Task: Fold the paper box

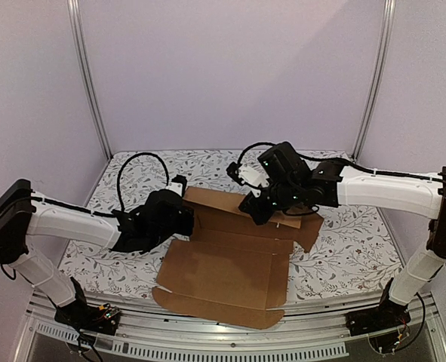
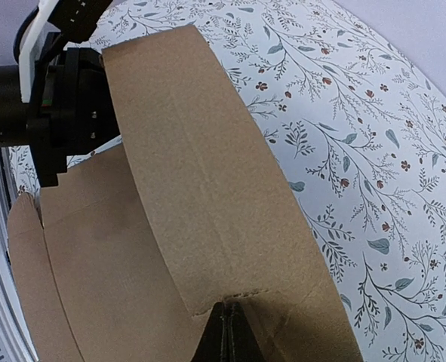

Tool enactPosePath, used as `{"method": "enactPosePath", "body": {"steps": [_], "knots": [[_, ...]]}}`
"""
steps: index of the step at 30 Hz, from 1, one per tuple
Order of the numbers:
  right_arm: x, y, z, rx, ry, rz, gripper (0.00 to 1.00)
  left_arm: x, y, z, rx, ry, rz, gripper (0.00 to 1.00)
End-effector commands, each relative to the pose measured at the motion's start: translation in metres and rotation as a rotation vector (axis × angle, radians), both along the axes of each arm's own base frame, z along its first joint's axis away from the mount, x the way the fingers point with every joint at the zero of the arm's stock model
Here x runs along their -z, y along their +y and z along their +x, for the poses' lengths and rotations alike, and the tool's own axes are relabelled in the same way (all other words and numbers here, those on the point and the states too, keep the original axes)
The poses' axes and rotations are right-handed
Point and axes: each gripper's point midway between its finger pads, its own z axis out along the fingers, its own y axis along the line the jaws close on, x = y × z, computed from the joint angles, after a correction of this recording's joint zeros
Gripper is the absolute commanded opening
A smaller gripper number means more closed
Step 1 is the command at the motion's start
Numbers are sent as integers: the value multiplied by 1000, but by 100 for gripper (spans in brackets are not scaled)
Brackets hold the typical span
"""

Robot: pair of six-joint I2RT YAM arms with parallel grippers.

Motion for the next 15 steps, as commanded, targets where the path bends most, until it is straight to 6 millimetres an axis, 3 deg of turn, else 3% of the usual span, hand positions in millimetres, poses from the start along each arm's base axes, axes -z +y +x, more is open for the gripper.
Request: {"method": "enactPosePath", "body": {"steps": [1, 15], "knots": [[44, -15, -4, 27, 68, -103, 0, -7, -13, 0, 19, -6, -28, 0], [67, -29, 15, 117, 15, -209, 0, -11, -12, -2, 22, 0, -22, 0]]}}
